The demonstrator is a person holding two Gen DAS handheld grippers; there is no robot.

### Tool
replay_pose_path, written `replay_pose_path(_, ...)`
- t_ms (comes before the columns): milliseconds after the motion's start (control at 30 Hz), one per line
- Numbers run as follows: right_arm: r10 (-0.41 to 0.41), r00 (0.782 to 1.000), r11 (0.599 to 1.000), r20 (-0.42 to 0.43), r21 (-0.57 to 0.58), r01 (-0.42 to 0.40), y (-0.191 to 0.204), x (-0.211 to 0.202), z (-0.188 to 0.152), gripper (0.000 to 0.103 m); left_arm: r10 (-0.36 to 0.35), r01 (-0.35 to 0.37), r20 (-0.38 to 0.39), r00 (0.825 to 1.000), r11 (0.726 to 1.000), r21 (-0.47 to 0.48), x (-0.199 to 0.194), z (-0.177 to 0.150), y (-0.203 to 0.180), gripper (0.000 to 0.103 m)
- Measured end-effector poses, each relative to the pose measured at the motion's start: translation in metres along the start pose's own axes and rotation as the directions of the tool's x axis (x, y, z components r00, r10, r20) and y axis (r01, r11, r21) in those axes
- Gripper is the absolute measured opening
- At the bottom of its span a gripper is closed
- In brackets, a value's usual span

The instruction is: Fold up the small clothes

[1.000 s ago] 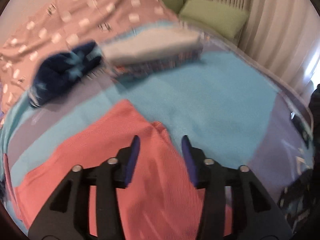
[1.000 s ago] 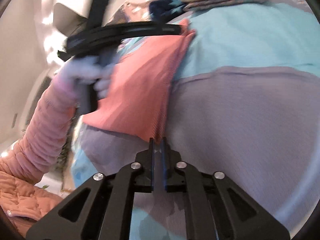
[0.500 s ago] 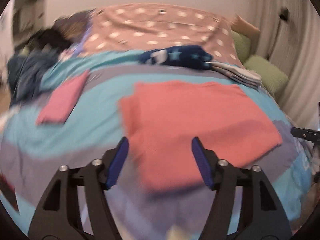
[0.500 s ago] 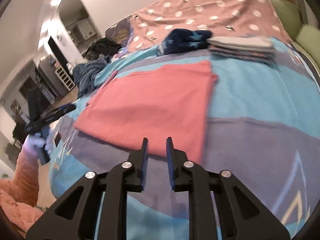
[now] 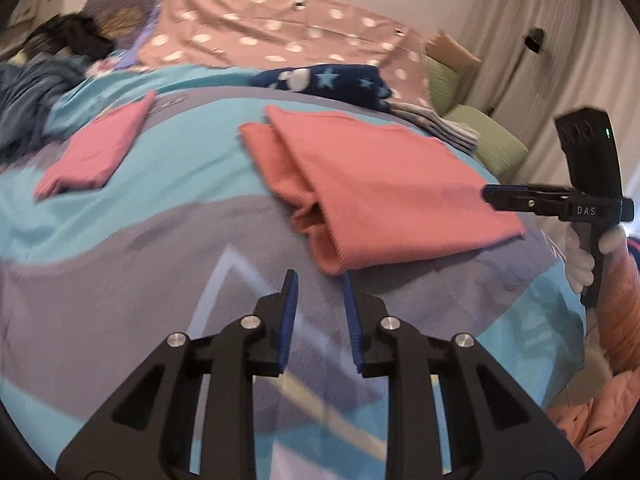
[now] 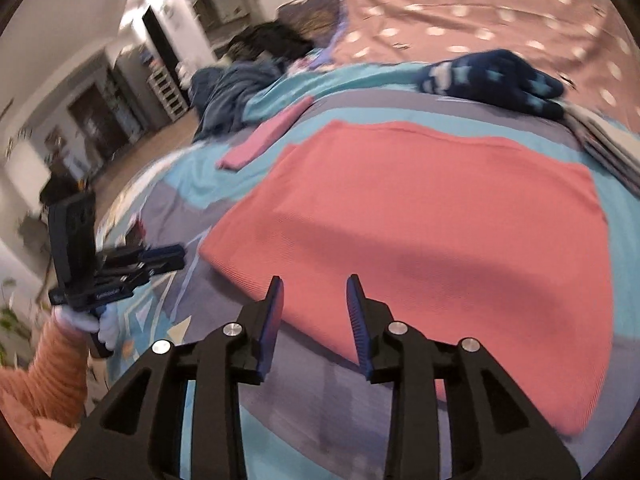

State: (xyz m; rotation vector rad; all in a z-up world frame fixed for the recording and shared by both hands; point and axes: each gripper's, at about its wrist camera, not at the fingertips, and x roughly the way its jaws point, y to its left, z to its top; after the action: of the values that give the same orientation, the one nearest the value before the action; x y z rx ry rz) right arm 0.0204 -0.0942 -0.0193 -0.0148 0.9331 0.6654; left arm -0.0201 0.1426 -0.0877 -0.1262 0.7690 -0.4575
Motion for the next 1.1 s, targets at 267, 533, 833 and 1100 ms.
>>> replay_pose_path(267,-0.024,0.998,0.999,-0.05,0.033,0.026,-0.005,0.018,0.002,0.041,-0.193,0.195,-0.044,0.98,0.98,0.047,0.034,0.022,-0.011,0.016)
replay_pose_path(533,-0.061,0.995,0.996,-0.081,0.056,0.066,-0.012,0.035,0.021,0.041,-0.221,0.204,-0.105,0.97,0.967,-0.154,0.041,0.005,0.022,0.007)
replay_pose_path(833,-0.179,0.979,0.982,-0.099,-0.08,0.172,0.034,0.115,0.119,0.057,-0.239,0.221,-0.073,0.968,0.955,-0.199,0.04,0.0,0.024,0.018)
replay_pose_path(1100,-0.358,0.909,0.932,-0.215,-0.138,0.335,0.06,0.207,0.148,0.057,-0.223,0.206,-0.056,0.973,0.953,-0.223,0.038,-0.004,0.023,0.018)
